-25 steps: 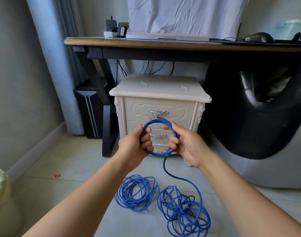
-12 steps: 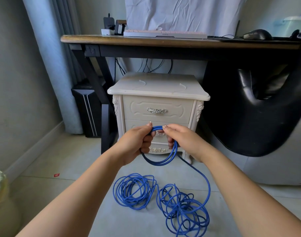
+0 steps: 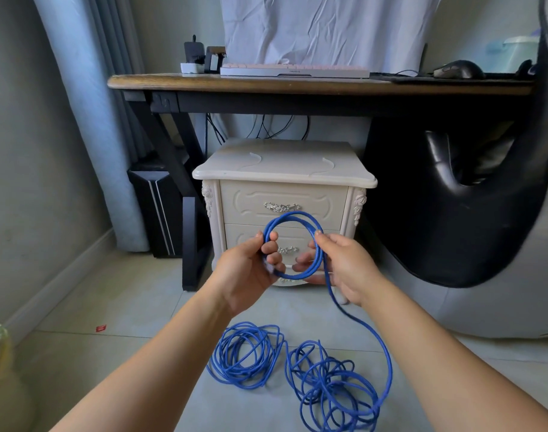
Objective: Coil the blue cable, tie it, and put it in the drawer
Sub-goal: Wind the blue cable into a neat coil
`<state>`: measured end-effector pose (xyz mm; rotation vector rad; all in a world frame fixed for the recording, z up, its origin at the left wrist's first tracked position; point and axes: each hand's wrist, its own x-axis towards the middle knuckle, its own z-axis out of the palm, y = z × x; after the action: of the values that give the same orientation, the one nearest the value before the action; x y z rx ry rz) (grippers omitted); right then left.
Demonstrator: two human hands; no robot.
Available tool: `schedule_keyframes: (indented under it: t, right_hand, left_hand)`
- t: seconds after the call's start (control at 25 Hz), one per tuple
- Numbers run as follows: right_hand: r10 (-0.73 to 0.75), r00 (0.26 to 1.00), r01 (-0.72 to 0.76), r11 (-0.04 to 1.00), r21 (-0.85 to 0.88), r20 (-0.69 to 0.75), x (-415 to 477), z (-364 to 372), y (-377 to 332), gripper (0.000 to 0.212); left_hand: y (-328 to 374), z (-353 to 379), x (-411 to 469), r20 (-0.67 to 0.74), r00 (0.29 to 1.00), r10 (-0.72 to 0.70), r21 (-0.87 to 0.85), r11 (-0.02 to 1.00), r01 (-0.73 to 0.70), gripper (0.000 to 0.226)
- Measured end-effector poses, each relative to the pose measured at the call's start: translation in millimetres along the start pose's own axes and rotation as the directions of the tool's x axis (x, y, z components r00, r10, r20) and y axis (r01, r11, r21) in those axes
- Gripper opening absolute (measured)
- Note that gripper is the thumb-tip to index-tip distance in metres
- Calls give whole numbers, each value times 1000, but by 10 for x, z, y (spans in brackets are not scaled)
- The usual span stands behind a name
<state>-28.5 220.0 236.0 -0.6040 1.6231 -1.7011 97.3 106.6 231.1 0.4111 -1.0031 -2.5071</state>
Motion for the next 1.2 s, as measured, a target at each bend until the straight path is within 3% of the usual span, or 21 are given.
schedule_keyframes:
  t: [0.12, 0.2, 0.28, 0.4, 0.48, 0.56, 0.64, 0.68, 0.76, 0.84, 1.0, 1.12, 1.2]
  right_hand:
    - [59, 998, -66, 952, 299, 31, 5, 14, 1, 24]
    - [64, 997, -76, 941, 331, 48, 11, 44, 2, 28]
    - [26, 999, -31, 971, 235, 24, 32, 87, 17, 31]
    - [-88, 996, 88, 995, -41, 15, 46, 136, 34, 32]
    - [-144, 989, 149, 958, -247, 39, 50, 147, 42, 32]
    - [-174, 981, 192, 887, -419, 82, 50, 146, 52, 30]
    - [-183, 975, 218, 890, -400, 125, 33, 169, 55, 30]
    - [-175, 976, 207, 930, -303, 131, 24, 185, 55, 31]
    - [-130, 981, 132, 991, -9, 146, -22, 217, 21, 27]
    - [-59, 982, 35, 991, 131, 180, -36, 196, 8, 23]
    - [139, 941, -147, 989, 4, 309, -81, 71, 3, 30]
    - [12, 975, -40, 992, 122, 223, -100, 139, 2, 26]
    - [-86, 993, 84, 996, 25, 75, -87, 219, 28, 30]
  left_hand:
    - [-22, -3, -23, 53, 998, -29, -33, 999, 31, 23]
    - [18, -30, -30, 87, 994, -67, -35, 997, 70, 22]
    - [65, -20, -32, 90, 991, -103, 11, 995, 103, 27]
    - [141, 37, -27, 20, 993, -118, 256, 961, 109, 38]
    - [191, 52, -17, -41, 994, -101, 446, 889, 109, 55]
    - [214, 53, -7, -89, 994, -61, 568, 817, 101, 55]
    - [199, 54, 5, -101, 995, 6, 619, 784, 58, 48]
    - [181, 59, 17, -100, 993, 55, 634, 773, 21, 45]
    - [145, 74, 47, -105, 982, 157, 642, 765, -53, 42]
    - [122, 83, 73, -123, 968, 218, 609, 787, -100, 40]
    - [138, 59, 63, -178, 969, 171, 398, 913, -87, 38]
    - [130, 54, 26, -170, 976, 133, 277, 957, -83, 37]
    - [84, 99, 1, -155, 978, 138, 293, 952, -88, 38]
